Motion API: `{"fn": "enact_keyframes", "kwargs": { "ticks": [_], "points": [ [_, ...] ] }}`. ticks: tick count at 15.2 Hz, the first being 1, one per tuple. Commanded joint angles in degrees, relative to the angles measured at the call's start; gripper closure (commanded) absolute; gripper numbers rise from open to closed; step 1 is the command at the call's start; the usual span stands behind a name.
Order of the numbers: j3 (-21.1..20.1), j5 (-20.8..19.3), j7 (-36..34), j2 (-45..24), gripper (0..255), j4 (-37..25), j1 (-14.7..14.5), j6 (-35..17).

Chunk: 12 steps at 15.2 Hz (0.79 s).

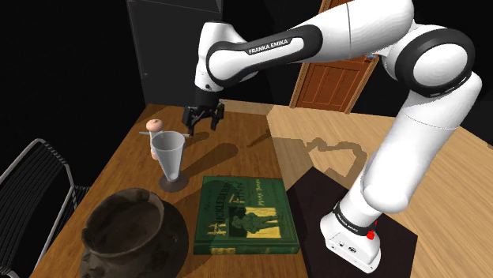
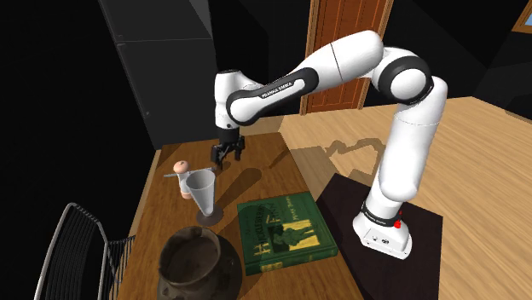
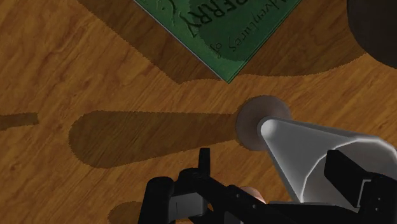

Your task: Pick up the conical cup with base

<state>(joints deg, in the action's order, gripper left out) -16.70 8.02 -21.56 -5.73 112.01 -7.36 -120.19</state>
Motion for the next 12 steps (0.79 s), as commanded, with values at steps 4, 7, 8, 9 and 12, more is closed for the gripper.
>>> {"fn": "enact_keyframes", "kwargs": {
  "ticks": [4, 7, 8, 9, 12],
  "points": [
    [-0.95, -2.49, -3.02, -10.44, 0, -10.54, -2.48, -1.9],
    [-0.89, -2.74, -3.09, -11.73, 0, -10.52, -2.78, -3.34],
    [-0.87, -2.79, -3.04, -12.01, 0, -10.11, -2.81, -4.01],
    [-0.84, -2.84, -2.99, -12.31, 0, -9.72, -2.84, -4.68],
    [-0.74, -3.03, -2.82, -13.43, 0, -8.43, -2.96, -7.06]
  ]
}}
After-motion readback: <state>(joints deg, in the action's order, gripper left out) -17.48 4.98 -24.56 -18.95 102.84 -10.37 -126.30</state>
